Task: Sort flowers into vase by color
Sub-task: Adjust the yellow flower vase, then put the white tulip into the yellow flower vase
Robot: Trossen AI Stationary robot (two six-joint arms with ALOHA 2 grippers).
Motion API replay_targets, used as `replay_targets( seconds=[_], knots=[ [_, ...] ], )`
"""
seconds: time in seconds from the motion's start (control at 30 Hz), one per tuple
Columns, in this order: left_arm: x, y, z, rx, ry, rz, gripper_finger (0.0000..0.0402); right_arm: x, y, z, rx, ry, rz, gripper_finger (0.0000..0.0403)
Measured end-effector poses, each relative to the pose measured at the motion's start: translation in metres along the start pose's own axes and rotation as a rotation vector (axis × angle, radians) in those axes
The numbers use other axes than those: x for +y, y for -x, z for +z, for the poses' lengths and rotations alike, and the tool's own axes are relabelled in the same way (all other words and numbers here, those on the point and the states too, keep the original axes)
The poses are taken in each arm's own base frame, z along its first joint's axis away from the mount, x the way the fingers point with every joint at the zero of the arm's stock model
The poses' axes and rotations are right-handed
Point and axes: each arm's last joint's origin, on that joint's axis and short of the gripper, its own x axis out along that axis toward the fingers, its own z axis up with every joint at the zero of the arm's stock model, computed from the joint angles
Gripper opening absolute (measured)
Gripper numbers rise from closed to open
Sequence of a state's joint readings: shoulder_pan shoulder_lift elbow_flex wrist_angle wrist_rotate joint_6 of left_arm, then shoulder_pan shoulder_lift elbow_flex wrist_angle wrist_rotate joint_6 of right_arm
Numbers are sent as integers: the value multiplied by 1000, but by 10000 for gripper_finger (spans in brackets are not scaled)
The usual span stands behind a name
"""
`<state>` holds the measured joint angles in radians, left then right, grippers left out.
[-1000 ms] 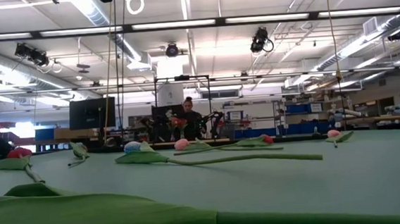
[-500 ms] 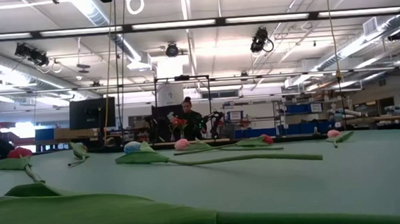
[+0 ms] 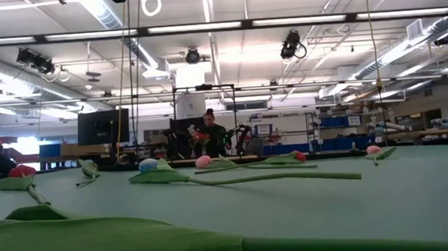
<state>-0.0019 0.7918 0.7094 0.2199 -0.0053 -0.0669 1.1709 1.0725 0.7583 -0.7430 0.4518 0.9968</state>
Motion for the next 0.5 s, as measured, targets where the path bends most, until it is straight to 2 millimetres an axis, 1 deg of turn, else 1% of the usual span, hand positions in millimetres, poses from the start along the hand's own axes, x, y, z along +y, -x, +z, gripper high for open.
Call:
replay_targets(
  seconds=[0.07, 0.17, 0.33, 0.5],
  knots=[
    [0, 0, 0, 0, 0, 0, 213, -1, 7, 4, -7, -39, 11, 298],
    [0, 0, 0, 0, 0, 0, 213, -3, 21, 11, -40, -77, 27, 303],
    [0, 0, 0, 0, 0, 0, 213, -12, 48, 23, -120, -111, 51, 289],
    [0, 0, 0, 0, 0, 0, 213, -21, 77, 34, -212, -173, 149, 275]
  ],
)
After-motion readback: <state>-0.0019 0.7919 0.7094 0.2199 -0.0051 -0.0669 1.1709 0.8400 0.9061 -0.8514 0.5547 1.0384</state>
